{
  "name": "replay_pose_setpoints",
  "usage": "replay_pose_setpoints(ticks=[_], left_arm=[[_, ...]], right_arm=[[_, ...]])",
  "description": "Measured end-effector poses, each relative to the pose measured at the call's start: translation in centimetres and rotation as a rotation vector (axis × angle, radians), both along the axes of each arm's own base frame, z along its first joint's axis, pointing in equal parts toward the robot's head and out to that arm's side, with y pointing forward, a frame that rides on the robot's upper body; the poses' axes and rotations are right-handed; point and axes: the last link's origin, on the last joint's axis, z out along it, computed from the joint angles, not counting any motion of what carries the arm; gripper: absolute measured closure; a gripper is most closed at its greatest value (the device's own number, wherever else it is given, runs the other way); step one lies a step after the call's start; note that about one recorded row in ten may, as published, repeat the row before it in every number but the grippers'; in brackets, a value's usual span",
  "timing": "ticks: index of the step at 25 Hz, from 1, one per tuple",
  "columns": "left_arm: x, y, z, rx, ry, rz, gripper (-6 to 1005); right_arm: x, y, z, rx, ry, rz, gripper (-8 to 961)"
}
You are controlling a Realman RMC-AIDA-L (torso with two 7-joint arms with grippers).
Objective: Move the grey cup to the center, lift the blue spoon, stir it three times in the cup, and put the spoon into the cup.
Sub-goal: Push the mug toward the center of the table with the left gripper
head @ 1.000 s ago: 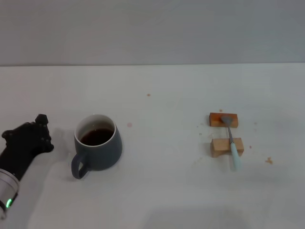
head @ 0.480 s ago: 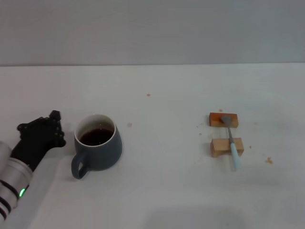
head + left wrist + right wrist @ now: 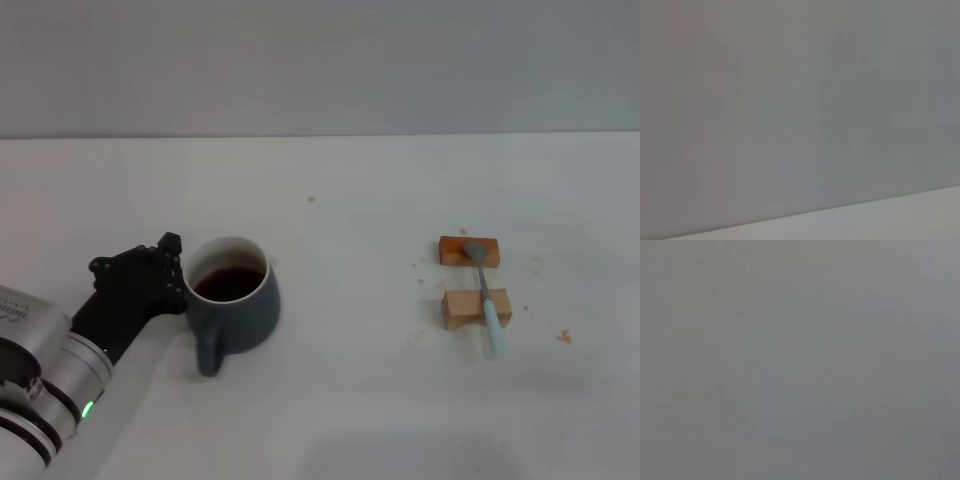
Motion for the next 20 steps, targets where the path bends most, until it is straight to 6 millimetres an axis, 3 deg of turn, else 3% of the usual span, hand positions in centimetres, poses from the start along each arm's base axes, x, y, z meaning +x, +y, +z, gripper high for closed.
replay_pose_setpoints(ticks=[20], left_arm=[[2.8, -2.0, -1.8, -0.089, -0.032, -0.077, 1001]], right_arm=[[-0.1, 0.0, -0.2, -0.007, -0.011, 0.002, 167]])
